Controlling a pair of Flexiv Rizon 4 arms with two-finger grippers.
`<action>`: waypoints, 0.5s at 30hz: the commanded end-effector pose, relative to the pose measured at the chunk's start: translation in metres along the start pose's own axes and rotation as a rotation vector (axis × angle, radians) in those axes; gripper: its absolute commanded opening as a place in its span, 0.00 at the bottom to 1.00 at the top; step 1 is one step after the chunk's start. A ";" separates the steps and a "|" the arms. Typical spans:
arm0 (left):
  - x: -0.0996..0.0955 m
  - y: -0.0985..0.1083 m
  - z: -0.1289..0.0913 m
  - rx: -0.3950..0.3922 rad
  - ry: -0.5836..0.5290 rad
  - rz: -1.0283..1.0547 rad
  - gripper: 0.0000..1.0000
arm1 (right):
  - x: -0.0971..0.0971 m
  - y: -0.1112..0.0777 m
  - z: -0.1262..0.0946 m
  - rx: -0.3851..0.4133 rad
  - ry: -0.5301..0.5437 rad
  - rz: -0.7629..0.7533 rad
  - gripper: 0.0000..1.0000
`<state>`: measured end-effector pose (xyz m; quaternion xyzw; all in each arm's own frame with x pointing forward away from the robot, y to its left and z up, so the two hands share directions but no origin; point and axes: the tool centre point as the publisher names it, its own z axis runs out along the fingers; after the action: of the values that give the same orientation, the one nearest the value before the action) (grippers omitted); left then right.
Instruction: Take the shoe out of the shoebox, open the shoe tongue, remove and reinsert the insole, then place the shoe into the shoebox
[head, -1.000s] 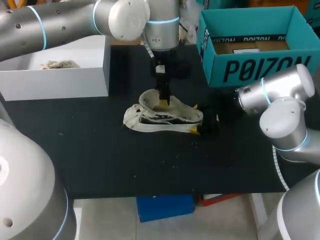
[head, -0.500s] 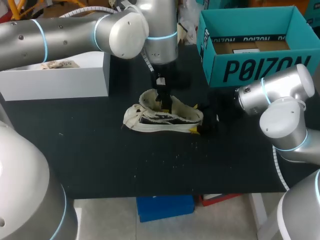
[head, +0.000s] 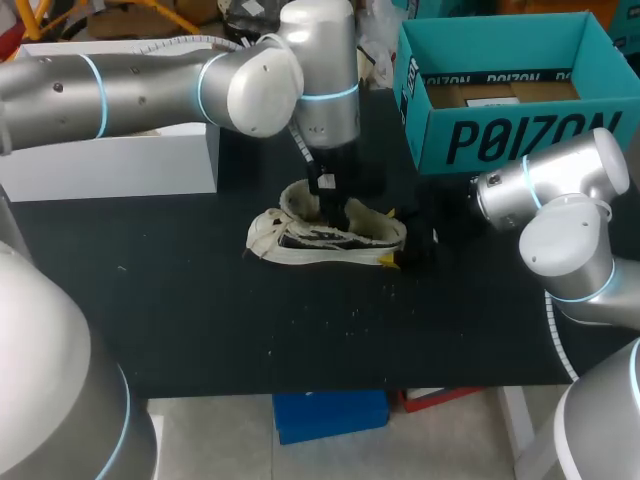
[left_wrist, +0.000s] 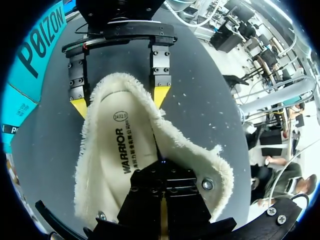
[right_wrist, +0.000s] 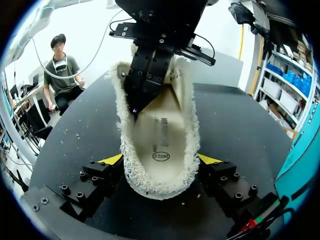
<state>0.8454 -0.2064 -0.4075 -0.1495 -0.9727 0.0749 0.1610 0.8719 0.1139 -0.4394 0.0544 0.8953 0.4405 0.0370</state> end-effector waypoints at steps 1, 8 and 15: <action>-0.001 -0.002 0.008 -0.002 -0.001 -0.005 0.00 | -0.001 -0.001 0.001 0.001 -0.001 0.001 0.00; 0.000 -0.002 0.012 -0.010 -0.011 -0.013 0.00 | -0.001 -0.001 0.001 0.001 -0.001 0.001 0.00; 0.001 -0.001 0.012 -0.024 -0.031 -0.026 0.35 | -0.001 -0.001 0.001 0.001 -0.001 0.001 0.00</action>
<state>0.8463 -0.2087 -0.4150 -0.1388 -0.9765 0.0671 0.1508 0.8715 0.1139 -0.4395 0.0542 0.8953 0.4405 0.0369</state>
